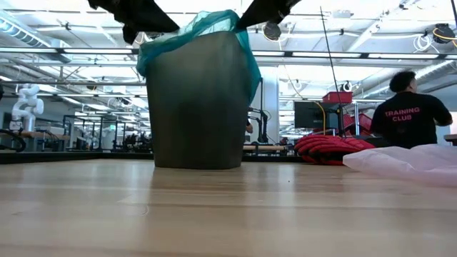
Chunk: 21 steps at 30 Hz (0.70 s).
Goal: Place trash/remove bag and relplace
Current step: Remove the blue trash bag from the black trash bin
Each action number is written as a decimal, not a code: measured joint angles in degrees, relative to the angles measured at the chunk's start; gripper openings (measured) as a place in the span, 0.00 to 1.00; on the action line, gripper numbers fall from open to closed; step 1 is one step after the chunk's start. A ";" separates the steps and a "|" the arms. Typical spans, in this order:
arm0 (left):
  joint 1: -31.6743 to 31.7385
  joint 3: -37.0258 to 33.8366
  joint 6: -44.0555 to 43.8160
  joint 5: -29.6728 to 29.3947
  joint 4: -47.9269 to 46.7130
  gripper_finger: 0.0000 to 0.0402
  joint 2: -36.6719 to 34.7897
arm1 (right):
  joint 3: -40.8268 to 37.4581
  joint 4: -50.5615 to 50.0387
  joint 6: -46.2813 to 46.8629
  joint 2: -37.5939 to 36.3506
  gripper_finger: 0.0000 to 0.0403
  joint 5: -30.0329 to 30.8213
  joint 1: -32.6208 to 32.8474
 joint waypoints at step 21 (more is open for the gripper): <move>-9.14 4.66 24.11 8.10 8.03 0.31 3.96 | 0.20 -0.83 -0.48 0.00 0.00 -1.46 -3.63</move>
